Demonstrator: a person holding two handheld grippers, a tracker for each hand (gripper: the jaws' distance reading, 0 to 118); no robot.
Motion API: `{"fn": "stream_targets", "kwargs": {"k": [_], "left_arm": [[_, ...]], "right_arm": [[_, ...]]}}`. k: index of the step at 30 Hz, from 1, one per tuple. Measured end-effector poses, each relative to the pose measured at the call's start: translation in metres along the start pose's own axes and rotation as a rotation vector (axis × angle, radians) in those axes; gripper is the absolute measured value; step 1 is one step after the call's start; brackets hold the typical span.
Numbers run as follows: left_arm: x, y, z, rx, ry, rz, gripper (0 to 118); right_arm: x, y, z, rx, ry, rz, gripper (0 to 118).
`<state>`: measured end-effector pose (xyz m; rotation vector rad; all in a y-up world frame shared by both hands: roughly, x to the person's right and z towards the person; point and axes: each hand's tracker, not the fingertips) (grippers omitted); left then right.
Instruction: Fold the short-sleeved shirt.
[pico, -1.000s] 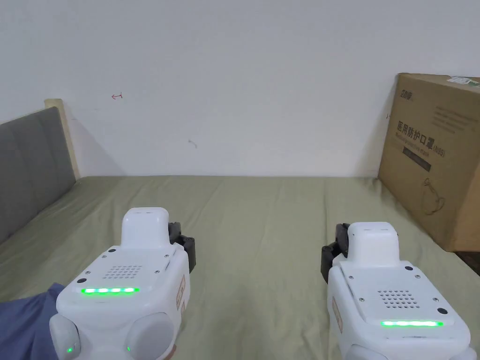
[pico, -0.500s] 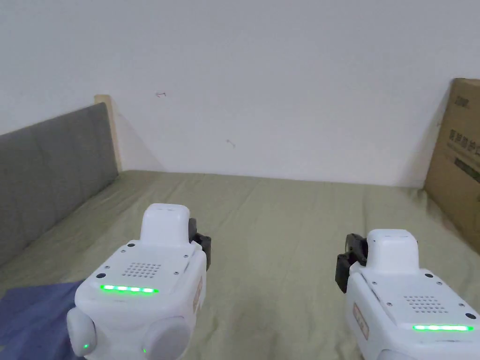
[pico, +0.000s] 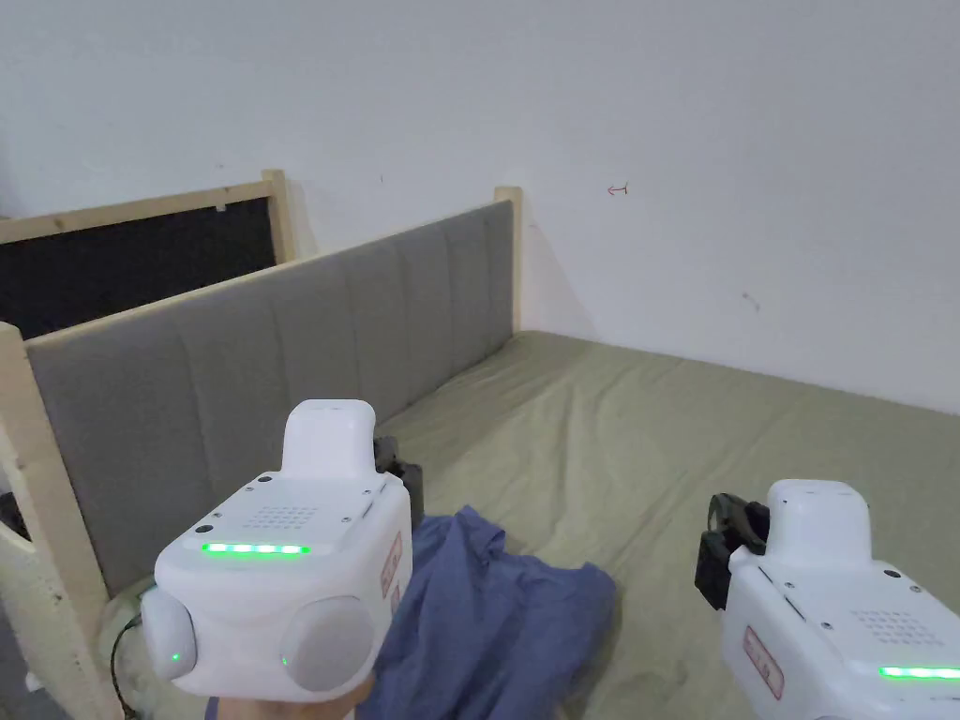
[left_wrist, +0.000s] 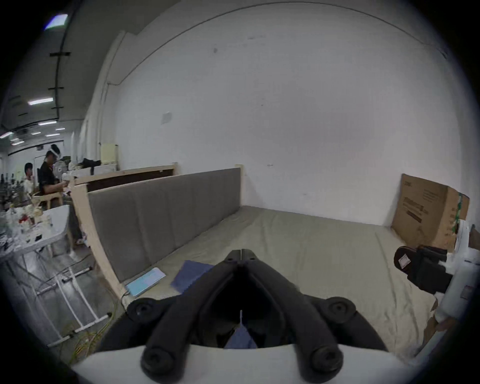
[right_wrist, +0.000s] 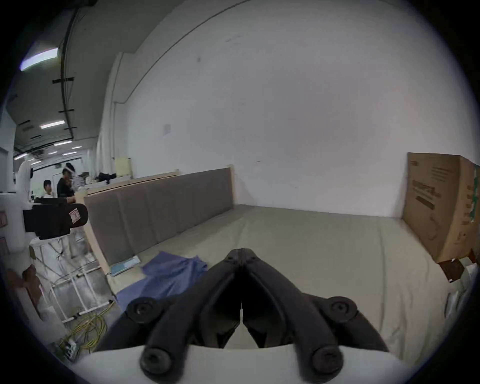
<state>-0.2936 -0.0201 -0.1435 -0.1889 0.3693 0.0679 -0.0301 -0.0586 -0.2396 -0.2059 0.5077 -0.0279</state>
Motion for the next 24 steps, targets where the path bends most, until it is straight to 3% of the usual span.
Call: {"fn": "stream_targets", "kwargs": {"k": [7, 10, 14, 15, 16, 17, 18, 19, 21, 24], "left_arm": [[0.002, -0.031, -0.047, -0.189, -0.045, 0.011, 0], [0.008, -0.057, -0.103, -0.376, -0.121, 0.049, 0], [0.018, -0.108, -0.182, -0.632, -0.11, 0.004, 0], [0.019, -0.122, -0.2, -0.706, -0.099, 0.001, 9], [0.019, -0.134, -0.211, -0.761, -0.116, 0.023, 29], [0.02, -0.145, -0.221, -0.805, -0.12, 0.024, 61], [0.021, -0.157, -0.228, -0.847, -0.154, 0.016, 104], [0.022, -0.168, -0.234, -0.886, -0.163, 0.02, 118], [0.022, -0.184, -0.24, -0.891, -0.156, 0.015, 110], [0.025, -0.2, -0.247, -0.926, -0.152, 0.022, 111]], "right_arm": [[0.003, -0.011, -0.005, -0.045, 0.006, -0.001, 0], [0.013, -0.021, -0.008, -0.09, -0.013, -0.004, 0], [0.03, -0.04, -0.016, -0.15, -0.05, -0.047, 0], [0.035, -0.045, -0.018, -0.166, -0.058, -0.06, 0], [0.039, -0.049, -0.02, -0.179, -0.067, -0.071, 0], [0.044, -0.052, -0.023, -0.194, -0.075, -0.078, 0], [0.049, -0.056, -0.025, -0.207, -0.081, -0.085, 0], [0.052, -0.058, -0.027, -0.227, -0.081, -0.093, 0], [0.061, -0.065, -0.036, -0.279, -0.076, -0.113, 0], [0.066, -0.074, -0.046, -0.317, -0.091, -0.128, 0]]}}
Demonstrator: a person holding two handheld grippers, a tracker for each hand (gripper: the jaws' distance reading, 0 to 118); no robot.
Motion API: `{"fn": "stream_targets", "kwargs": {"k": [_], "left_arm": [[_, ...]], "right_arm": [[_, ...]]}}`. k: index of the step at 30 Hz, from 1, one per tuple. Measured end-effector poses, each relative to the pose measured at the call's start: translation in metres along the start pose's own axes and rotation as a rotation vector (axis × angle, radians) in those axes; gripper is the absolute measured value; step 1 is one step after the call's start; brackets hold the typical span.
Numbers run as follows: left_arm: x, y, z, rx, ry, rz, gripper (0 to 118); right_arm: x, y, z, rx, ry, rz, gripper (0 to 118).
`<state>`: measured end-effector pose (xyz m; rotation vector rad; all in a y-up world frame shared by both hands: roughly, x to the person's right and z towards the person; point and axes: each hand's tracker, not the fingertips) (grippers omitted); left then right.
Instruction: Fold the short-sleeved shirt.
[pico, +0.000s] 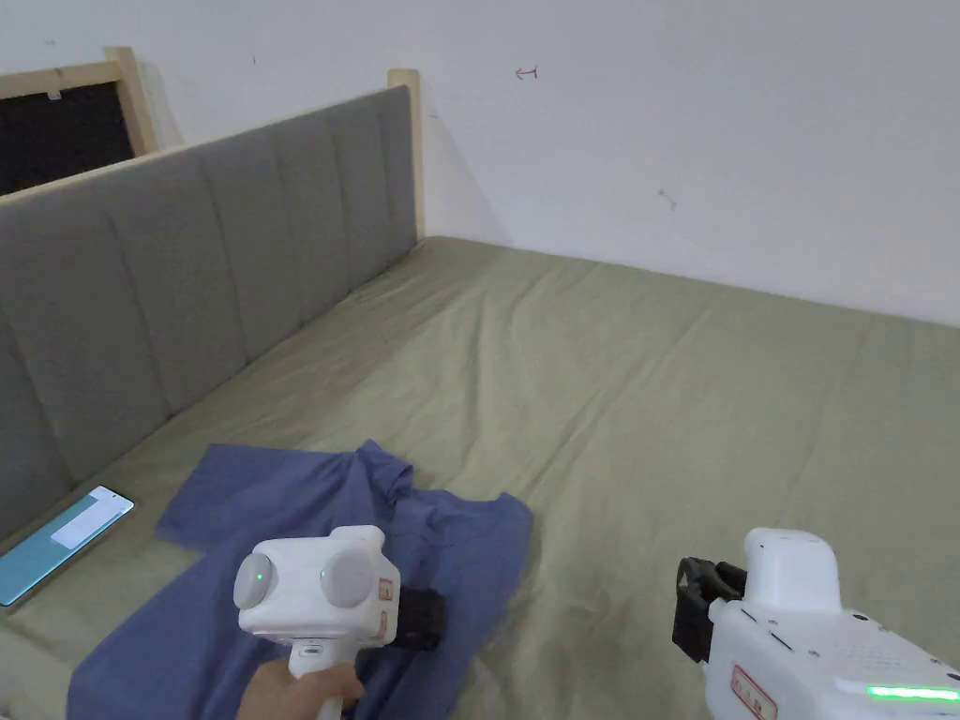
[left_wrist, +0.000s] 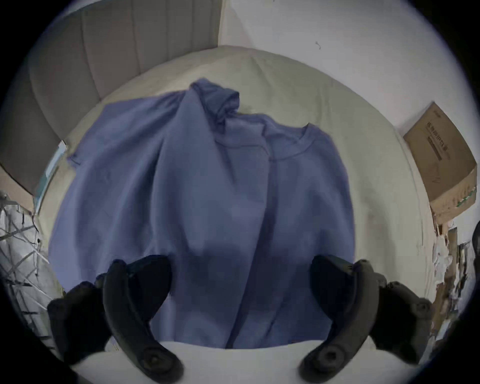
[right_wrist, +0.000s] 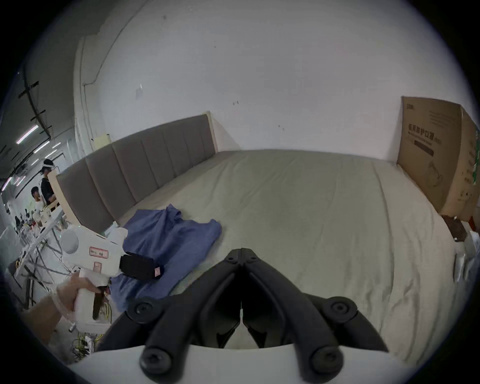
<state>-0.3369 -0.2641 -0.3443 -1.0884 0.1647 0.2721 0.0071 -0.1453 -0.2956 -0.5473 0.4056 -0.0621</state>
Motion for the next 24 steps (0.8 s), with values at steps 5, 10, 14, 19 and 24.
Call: {"fn": "stream_targets", "kwargs": {"k": [5, 10, 14, 19, 24], "left_arm": [[0.008, 0.0, -0.017, -0.057, 0.022, -0.01, 109], [0.008, 0.016, 0.005, -0.053, 0.048, -0.081, 58], [-0.018, 0.021, 0.0, -0.055, -0.004, 0.061, 2], [-0.026, 0.021, 0.016, -0.033, -0.05, 0.114, 2], [-0.02, 0.033, 0.042, -0.001, -0.114, 0.151, 2]], "right_arm": [[0.002, -0.008, -0.015, -0.039, 0.017, -0.004, 0], [-0.003, -0.011, -0.024, -0.088, 0.044, -0.001, 0], [-0.003, -0.017, -0.024, -0.102, 0.062, -0.024, 0], [0.003, -0.022, -0.017, -0.118, 0.046, 0.007, 0], [0.023, -0.018, -0.001, -0.093, 0.02, -0.055, 0]]}}
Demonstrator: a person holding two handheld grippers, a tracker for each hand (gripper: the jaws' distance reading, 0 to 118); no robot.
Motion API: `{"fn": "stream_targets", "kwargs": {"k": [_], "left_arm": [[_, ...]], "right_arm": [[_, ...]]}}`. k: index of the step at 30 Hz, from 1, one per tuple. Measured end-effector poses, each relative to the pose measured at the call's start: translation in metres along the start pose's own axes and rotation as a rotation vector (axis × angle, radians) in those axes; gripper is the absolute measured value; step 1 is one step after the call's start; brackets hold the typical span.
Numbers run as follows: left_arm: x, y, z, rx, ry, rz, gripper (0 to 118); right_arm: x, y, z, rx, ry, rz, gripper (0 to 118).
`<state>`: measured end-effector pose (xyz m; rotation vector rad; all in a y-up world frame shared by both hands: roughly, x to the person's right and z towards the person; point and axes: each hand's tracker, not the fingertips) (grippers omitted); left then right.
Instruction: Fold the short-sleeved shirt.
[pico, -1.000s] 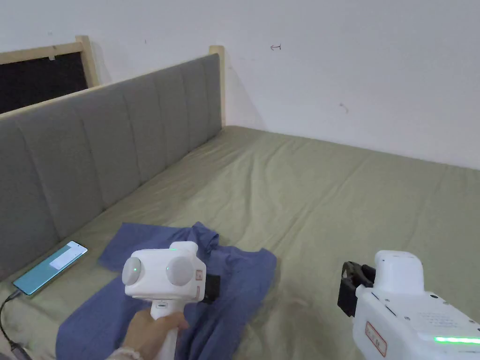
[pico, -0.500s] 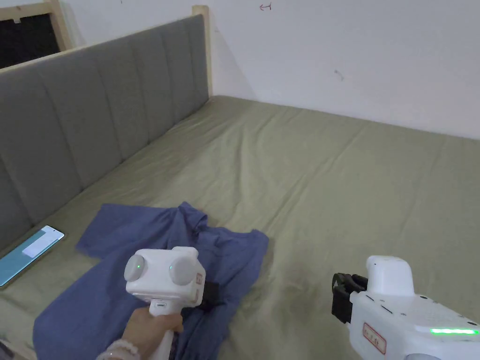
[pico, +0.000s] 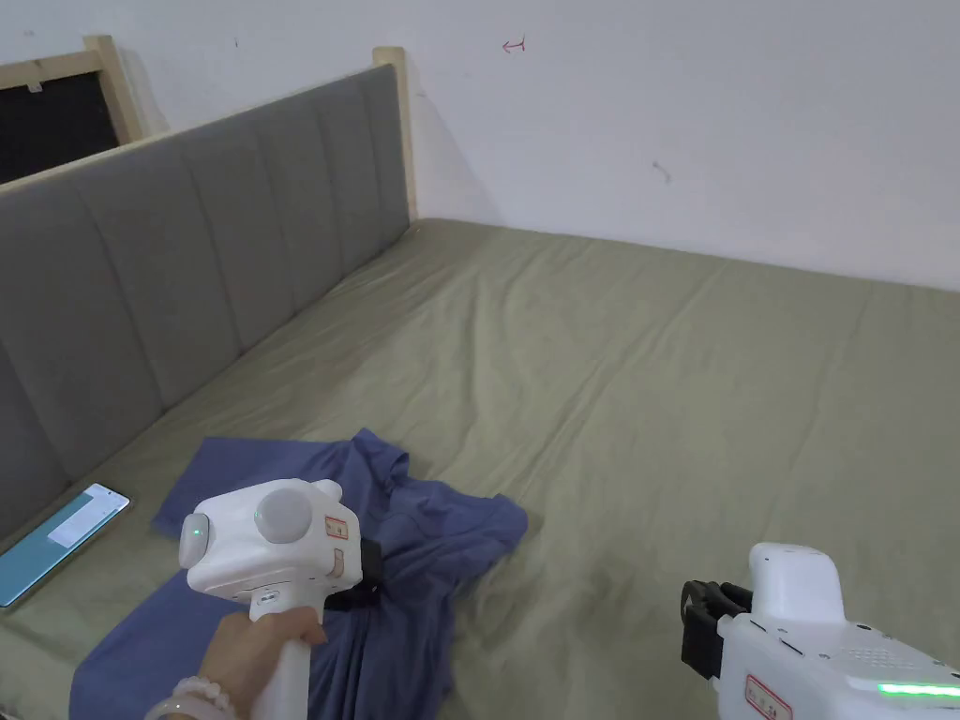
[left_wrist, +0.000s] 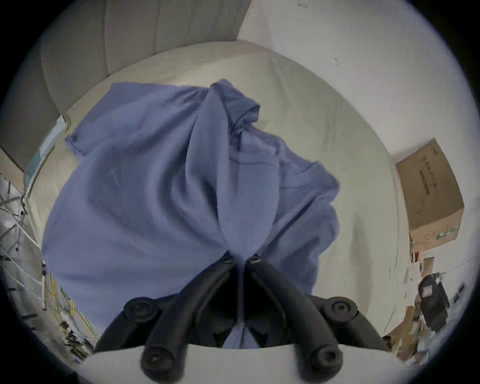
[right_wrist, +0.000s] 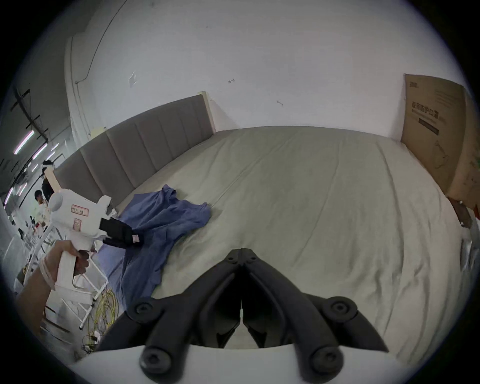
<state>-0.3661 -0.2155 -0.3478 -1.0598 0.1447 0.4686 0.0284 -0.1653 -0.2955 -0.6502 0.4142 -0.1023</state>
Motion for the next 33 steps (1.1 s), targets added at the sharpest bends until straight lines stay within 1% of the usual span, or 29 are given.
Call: {"fn": "stream_targets", "kwargs": {"k": [2, 3, 5, 6, 7, 9, 10, 12, 15, 17, 19, 20, 21, 23, 26, 27, 29, 30, 31, 32, 33], "left_arm": [[0.014, 0.005, 0.013, 0.026, -0.009, -0.026, 2], [0.022, 0.009, 0.021, 0.047, -0.037, -0.033, 2], [0.037, 0.017, 0.036, 0.096, -0.139, 0.027, 2], [0.052, 0.022, 0.045, 0.105, -0.175, 0.005, 2], [0.069, 0.025, 0.053, 0.122, -0.169, -0.032, 2], [0.113, 0.028, 0.066, 0.145, -0.133, -0.158, 2], [0.134, 0.03, 0.071, 0.162, -0.161, -0.195, 2], [0.176, 0.024, 0.083, 0.165, -0.283, -0.238, 2], [0.247, 0.001, 0.104, 0.178, -0.447, -0.351, 2], [0.289, -0.019, 0.118, 0.167, -0.583, -0.424, 2], [0.322, -0.036, 0.125, 0.155, -0.74, -0.462, 2], [0.336, -0.045, 0.128, 0.131, -0.786, -0.468, 2], [0.354, -0.054, 0.129, 0.118, -0.823, -0.503, 2], [0.379, -0.069, 0.12, 0.11, -0.825, -0.543, 2], [0.417, -0.113, 0.084, 0.052, -0.694, -0.655, 2], [0.426, -0.13, 0.065, 0.01, -0.67, -0.685, 2], [0.436, -0.165, 0.02, -0.143, -0.661, -0.66, 2], [0.438, -0.186, -0.003, -0.193, -0.619, -0.686, 2], [0.438, -0.207, -0.021, -0.214, -0.545, -0.724, 2], [0.436, -0.226, -0.035, -0.224, -0.478, -0.786, 2], [0.43, -0.242, -0.046, -0.236, -0.456, -0.801, 2]], "right_arm": [[0.008, 0.002, 0.009, 0.013, -0.009, -0.016, 0], [0.012, 0.003, 0.014, 0.024, -0.022, -0.019, 0], [0.021, 0.006, 0.024, 0.046, -0.048, -0.03, 0], [0.027, 0.007, 0.031, 0.061, -0.065, -0.045, 0], [0.033, 0.007, 0.035, 0.073, -0.073, -0.06, 0], [0.047, 0.009, 0.051, 0.101, -0.088, -0.087, 0], [0.053, 0.01, 0.06, 0.122, -0.11, -0.096, 0], [0.067, 0.012, 0.08, 0.155, -0.154, -0.113, 0], [0.094, 0.014, 0.11, 0.205, -0.217, -0.172, 0], [0.112, 0.014, 0.132, 0.243, -0.27, -0.216, 0], [0.13, 0.012, 0.153, 0.277, -0.321, -0.232, 0], [0.138, 0.01, 0.162, 0.285, -0.344, -0.233, 0], [0.146, 0.009, 0.173, 0.294, -0.371, -0.232, 0], [0.158, 0.003, 0.191, 0.309, -0.426, -0.24, 0], [0.178, -0.009, 0.21, 0.317, -0.469, -0.283, 0], [0.185, -0.014, 0.214, 0.314, -0.482, -0.298, 0], [0.195, -0.025, 0.219, 0.3, -0.509, -0.321, 0], [0.199, -0.031, 0.221, 0.29, -0.523, -0.332, 0], [0.203, -0.036, 0.222, 0.28, -0.529, -0.341, 0], [0.207, -0.041, 0.224, 0.27, -0.535, -0.349, 0], [0.209, -0.045, 0.225, 0.258, -0.537, -0.352, 0]]}}
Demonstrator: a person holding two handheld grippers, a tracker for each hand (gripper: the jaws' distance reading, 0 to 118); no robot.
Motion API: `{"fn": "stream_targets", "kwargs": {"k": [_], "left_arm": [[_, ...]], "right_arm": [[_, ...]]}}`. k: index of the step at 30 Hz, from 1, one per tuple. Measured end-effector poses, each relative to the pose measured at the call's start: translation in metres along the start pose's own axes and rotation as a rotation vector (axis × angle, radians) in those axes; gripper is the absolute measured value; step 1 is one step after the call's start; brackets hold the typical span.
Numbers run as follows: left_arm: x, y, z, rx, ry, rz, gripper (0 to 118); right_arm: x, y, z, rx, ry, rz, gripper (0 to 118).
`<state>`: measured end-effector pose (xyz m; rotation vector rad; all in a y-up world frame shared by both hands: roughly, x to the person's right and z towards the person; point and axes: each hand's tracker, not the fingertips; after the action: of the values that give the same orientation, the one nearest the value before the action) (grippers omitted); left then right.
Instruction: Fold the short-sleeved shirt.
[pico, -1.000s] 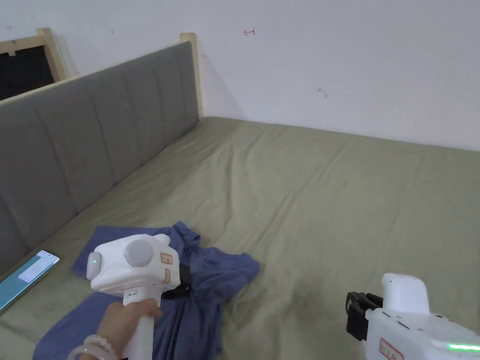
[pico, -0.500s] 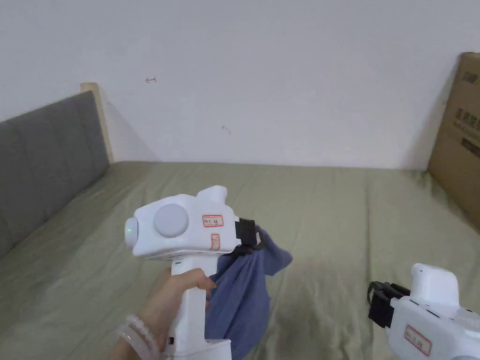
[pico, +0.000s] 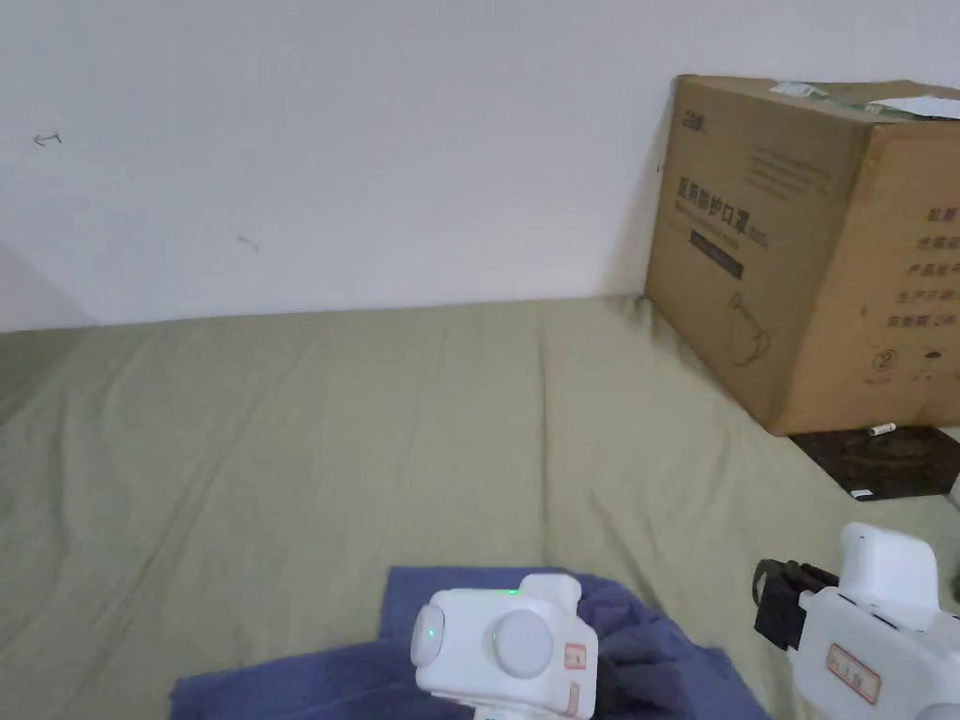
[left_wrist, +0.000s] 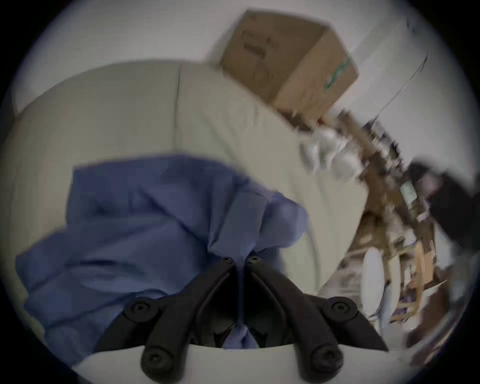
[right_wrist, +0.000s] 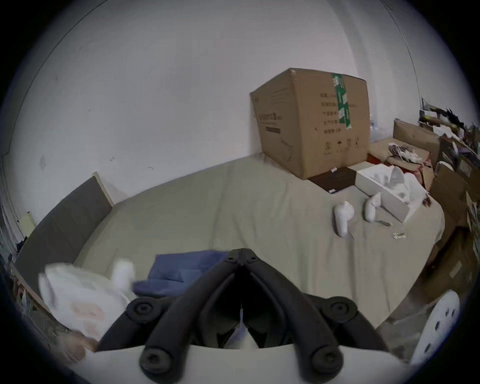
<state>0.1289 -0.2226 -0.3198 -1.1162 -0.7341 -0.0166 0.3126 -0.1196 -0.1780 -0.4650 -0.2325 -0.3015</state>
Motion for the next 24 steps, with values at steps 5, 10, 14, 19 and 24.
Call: {"fn": "stream_targets", "kwargs": {"k": [5, 10, 14, 19, 24], "left_arm": [[-0.01, -0.027, -0.021, -0.03, 0.013, 0.014, 2], [-0.006, -0.013, 0.003, -0.004, 0.052, -0.066, 10], [-0.022, -0.004, 0.039, 0.071, 0.055, -0.017, 87], [-0.052, -0.019, 0.115, 0.221, 0.148, 0.02, 95], [-0.115, -0.071, 0.14, 0.228, 0.297, 0.177, 0]], "right_arm": [[0.014, -0.008, -0.002, -0.03, -0.039, -0.008, 0], [0.008, -0.008, -0.005, -0.036, -0.013, -0.036, 0], [-0.008, -0.006, -0.007, -0.043, 0.012, 0.021, 0], [-0.03, -0.007, -0.016, -0.061, 0.069, 0.042, 0], [-0.059, -0.022, -0.03, -0.104, 0.122, 0.096, 0]]}}
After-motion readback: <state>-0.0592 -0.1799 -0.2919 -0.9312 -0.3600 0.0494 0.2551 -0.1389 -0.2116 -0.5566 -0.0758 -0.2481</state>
